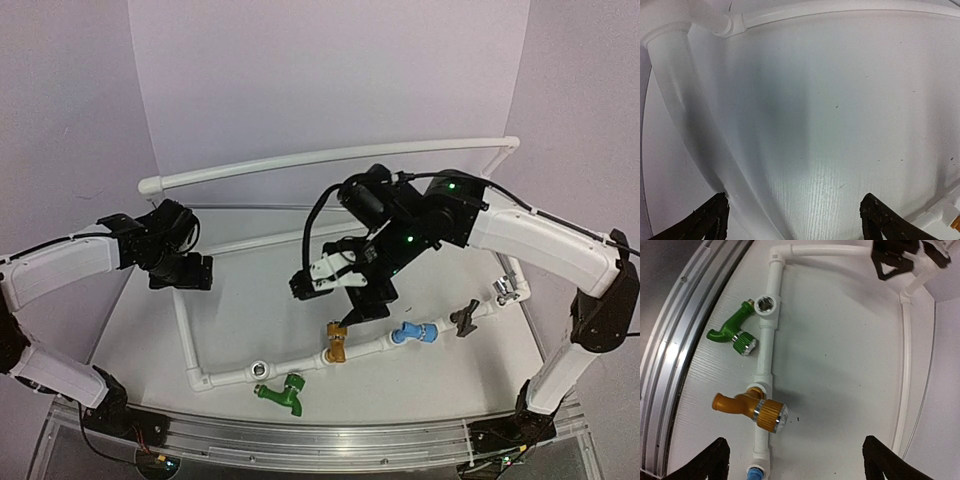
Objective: Install the water faucets
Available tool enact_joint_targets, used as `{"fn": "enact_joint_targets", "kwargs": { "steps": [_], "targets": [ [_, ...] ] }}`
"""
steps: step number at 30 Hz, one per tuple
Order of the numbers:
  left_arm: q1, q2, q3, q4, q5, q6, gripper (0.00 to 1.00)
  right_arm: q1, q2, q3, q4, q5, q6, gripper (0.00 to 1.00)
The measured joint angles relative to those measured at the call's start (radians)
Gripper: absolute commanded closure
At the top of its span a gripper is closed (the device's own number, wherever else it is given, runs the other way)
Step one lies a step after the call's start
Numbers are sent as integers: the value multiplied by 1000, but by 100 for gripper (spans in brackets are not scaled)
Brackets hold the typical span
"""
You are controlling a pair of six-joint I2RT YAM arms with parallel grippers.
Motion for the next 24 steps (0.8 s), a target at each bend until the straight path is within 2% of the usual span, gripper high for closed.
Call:
{"fn": "enact_joint_targets", "kwargs": {
  "steps": [5,8,11,16,24],
  "targets": [
    [-24,-27,41,55,43,28,7,94,29,-31,25,-1,16,28],
    [-24,-43,41,77,102,54,5,132,23,-121,61,16,9,36],
    [-27,-86,27,97,155,75,4,168,42,-192,66,34,-5,39],
    [-51,-159,9,99,205,96,4,226,126,-193,144,63,-43,45],
    [-106,-174,11,96,217,111,4,292,268,-193,252,115,-78,52]
  ]
}}
